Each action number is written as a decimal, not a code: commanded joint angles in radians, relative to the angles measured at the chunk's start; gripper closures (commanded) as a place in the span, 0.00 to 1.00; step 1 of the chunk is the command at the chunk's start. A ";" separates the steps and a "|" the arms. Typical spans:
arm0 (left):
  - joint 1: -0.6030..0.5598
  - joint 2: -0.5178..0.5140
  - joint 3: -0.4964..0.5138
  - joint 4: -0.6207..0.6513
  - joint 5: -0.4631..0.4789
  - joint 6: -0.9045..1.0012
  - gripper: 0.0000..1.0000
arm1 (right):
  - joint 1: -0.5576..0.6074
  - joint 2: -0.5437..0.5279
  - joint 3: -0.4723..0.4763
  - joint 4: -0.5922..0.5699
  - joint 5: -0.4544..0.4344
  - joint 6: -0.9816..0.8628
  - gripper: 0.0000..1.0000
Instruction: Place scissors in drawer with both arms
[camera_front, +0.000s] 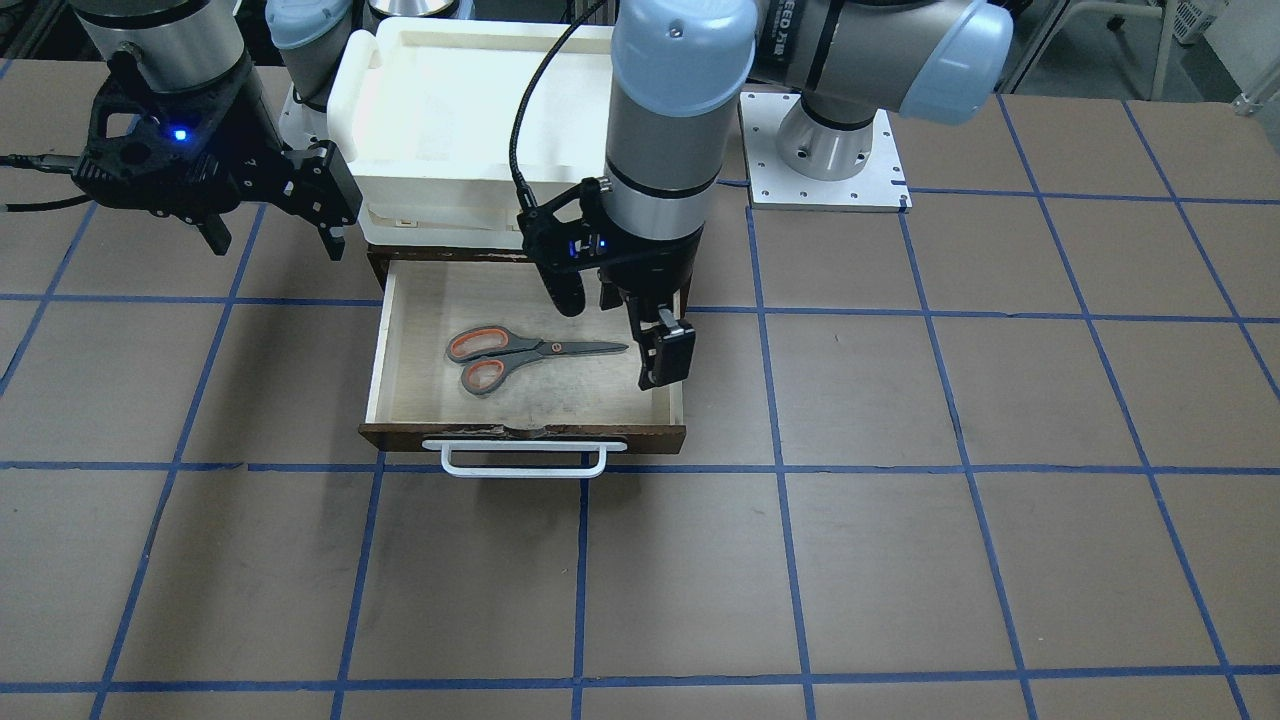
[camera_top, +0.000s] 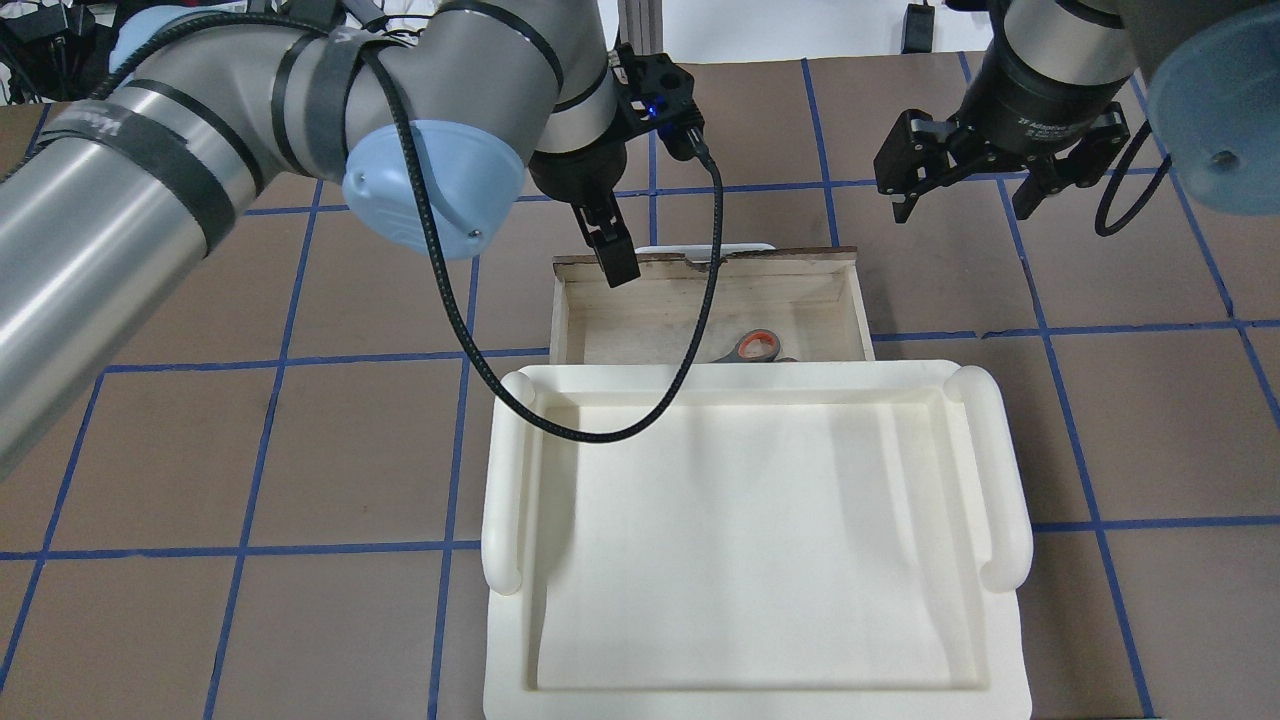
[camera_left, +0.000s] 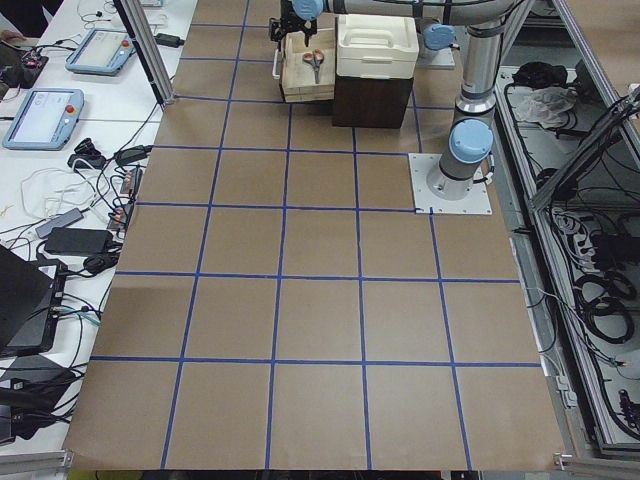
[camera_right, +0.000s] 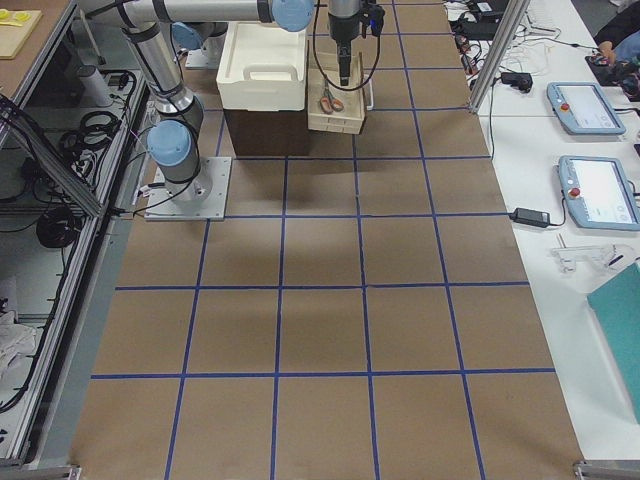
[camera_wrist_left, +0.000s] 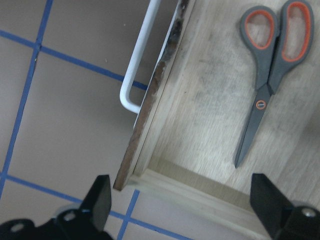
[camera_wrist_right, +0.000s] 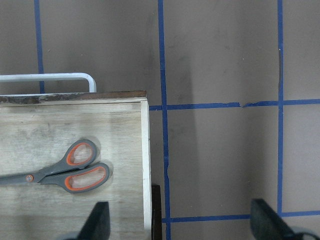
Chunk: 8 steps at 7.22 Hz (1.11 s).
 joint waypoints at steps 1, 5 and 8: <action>0.084 0.052 0.002 -0.025 0.004 -0.216 0.00 | 0.000 0.000 0.000 0.000 0.000 0.000 0.00; 0.206 0.135 -0.018 -0.123 0.048 -0.655 0.00 | 0.000 0.000 0.000 0.000 0.000 0.000 0.00; 0.264 0.193 -0.035 -0.189 0.051 -0.732 0.00 | 0.000 0.002 0.000 0.000 0.000 0.000 0.00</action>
